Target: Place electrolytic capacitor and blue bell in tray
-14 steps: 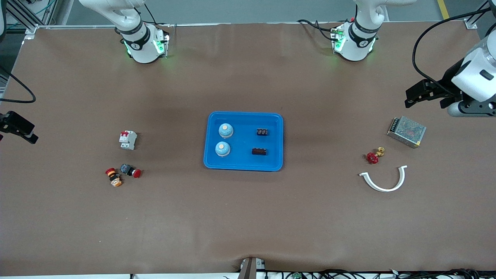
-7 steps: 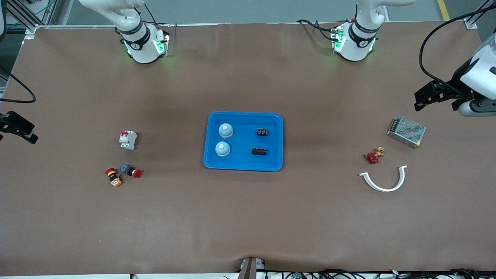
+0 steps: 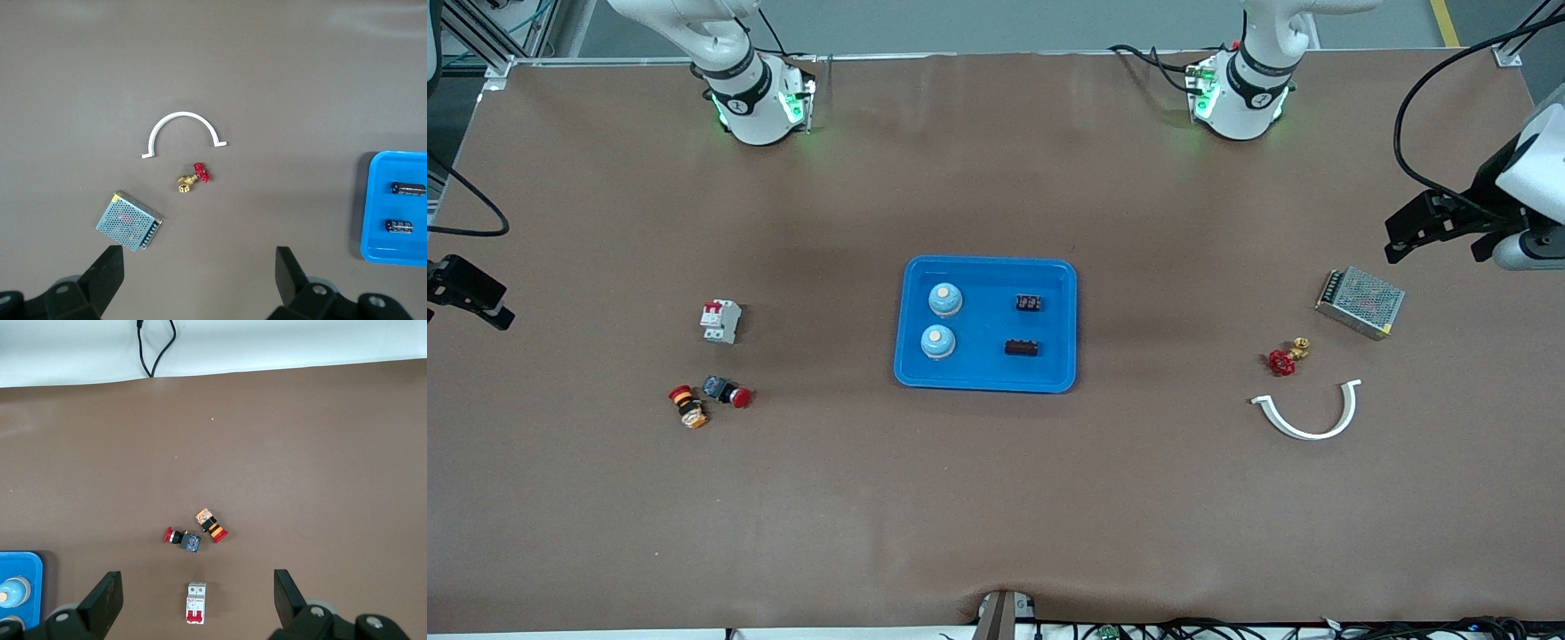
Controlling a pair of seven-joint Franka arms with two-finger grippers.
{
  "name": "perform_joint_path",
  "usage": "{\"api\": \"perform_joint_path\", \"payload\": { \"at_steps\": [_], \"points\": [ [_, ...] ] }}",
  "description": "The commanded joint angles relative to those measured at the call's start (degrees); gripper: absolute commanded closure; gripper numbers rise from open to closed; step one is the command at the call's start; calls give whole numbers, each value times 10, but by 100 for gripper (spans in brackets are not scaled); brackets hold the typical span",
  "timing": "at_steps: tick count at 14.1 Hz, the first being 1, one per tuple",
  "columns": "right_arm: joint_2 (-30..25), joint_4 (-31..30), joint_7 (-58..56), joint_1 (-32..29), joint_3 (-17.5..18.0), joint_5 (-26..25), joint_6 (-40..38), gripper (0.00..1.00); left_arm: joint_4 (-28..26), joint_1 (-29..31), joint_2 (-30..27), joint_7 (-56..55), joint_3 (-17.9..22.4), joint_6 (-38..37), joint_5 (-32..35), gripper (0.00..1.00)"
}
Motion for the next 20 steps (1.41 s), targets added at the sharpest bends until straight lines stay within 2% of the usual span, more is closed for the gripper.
{"api": "perform_joint_path", "payload": {
  "at_steps": [1, 20],
  "points": [
    [1, 6, 4, -1, 1, -6, -1, 0, 0, 3, -3, 9, 1, 17, 2, 0],
    [1, 6, 4, -1, 1, -6, 0, 0, -3, -4, -7, 5, -19, -1, -9, 0]
  ]
}}
